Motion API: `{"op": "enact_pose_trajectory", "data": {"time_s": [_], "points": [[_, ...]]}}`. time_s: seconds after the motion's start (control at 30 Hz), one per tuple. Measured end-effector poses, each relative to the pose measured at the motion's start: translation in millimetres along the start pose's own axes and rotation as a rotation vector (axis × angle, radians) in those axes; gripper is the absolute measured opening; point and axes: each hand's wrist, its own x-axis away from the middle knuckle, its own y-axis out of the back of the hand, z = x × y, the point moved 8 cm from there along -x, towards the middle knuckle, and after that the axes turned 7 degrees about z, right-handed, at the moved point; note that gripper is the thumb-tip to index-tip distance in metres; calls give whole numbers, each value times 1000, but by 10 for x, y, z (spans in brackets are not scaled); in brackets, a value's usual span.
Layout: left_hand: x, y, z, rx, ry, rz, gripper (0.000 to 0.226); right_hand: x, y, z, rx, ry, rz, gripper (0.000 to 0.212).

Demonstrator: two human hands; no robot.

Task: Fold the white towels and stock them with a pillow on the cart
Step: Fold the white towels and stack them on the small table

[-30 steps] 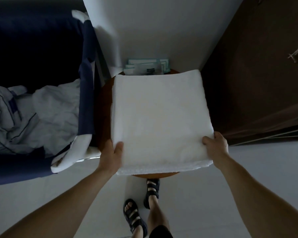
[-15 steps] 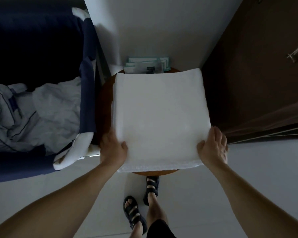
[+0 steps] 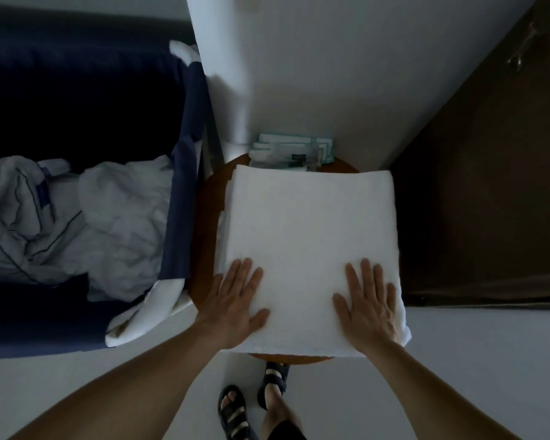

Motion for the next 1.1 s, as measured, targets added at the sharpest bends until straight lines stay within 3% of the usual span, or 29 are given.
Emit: {"op": "enact_pose_trajectory", "data": {"time_s": [0.1,0.27,0.4,0.57,0.7,0.9,1.1], "points": [[-8,357,-99,-57,-20,-22,80,-46,283,177,-16,21,-21,80],[87,1644,62,-38,-34,-406,70,-379,1161,1195,-48,235,-156,73],[386,2325,968,131,160,-559,70,-428,1759,2253,-148,458,-264,69],[687,2101,2734,215,465,-396,72,-456,2044,3666,-178,742,-303,73],[573,1778,3872,190,562,-287,73,-915,1568,4678,-57,764,-75,81],[-213,1223,4962,188,451,-147,72,-2113,192,5513,44,470,389,105],[-930,613,5623,228,326,-98,73,-3027,-1039,5838,44,307,540,135]]}}
